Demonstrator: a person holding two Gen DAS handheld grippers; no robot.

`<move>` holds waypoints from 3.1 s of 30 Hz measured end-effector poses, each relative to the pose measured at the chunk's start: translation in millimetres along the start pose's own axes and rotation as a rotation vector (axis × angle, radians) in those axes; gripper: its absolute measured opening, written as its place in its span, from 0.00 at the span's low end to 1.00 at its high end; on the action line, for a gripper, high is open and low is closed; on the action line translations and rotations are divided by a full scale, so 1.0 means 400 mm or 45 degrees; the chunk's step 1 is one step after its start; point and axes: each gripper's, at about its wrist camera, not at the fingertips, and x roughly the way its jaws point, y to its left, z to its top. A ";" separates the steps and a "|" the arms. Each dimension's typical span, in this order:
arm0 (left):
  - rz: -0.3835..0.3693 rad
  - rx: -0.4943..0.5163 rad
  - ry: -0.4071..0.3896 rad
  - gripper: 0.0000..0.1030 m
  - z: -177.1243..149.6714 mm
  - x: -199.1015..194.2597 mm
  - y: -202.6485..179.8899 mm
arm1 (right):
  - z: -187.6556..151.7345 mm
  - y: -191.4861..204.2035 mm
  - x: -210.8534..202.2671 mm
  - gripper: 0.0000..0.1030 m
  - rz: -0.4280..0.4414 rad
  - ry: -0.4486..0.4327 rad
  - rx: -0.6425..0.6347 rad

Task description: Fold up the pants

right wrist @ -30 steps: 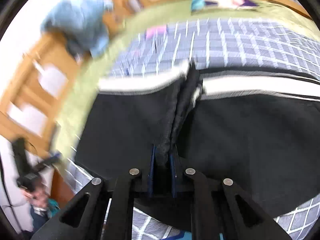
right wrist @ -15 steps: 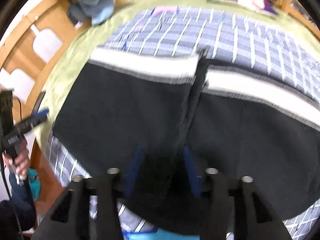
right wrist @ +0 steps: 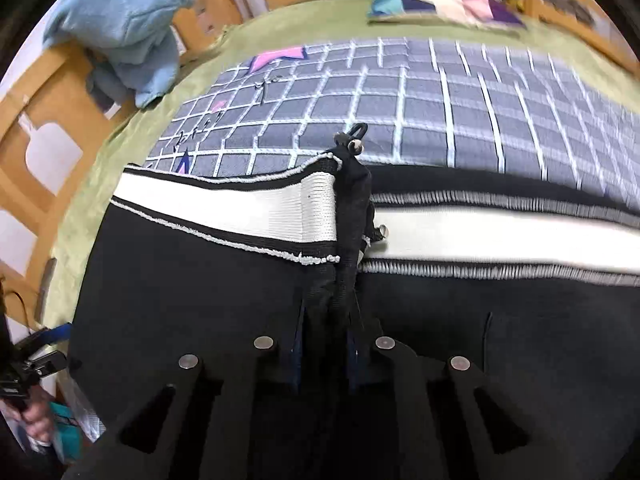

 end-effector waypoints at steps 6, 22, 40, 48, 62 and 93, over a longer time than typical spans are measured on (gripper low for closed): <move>-0.004 0.026 -0.037 0.74 -0.024 0.033 -0.021 | -0.045 0.034 -0.097 0.34 -0.142 0.039 -0.136; 0.157 0.039 -0.173 0.19 0.046 -0.065 -0.122 | -0.137 -0.007 -0.437 0.39 -0.268 -0.190 0.242; 0.354 0.645 -0.013 0.17 0.062 0.132 -0.798 | -0.268 -0.271 -0.514 0.39 -0.331 -0.418 0.193; 0.216 0.635 0.170 0.21 -0.018 0.233 -0.829 | -0.296 -0.364 -0.433 0.39 -0.292 -0.381 0.244; 0.324 0.140 -0.002 0.56 0.009 0.098 -0.620 | -0.255 -0.262 -0.342 0.44 0.174 -0.392 0.254; 0.303 0.269 -0.128 0.56 0.053 0.104 -0.706 | -0.084 -0.653 -0.505 0.09 -0.113 -0.373 0.183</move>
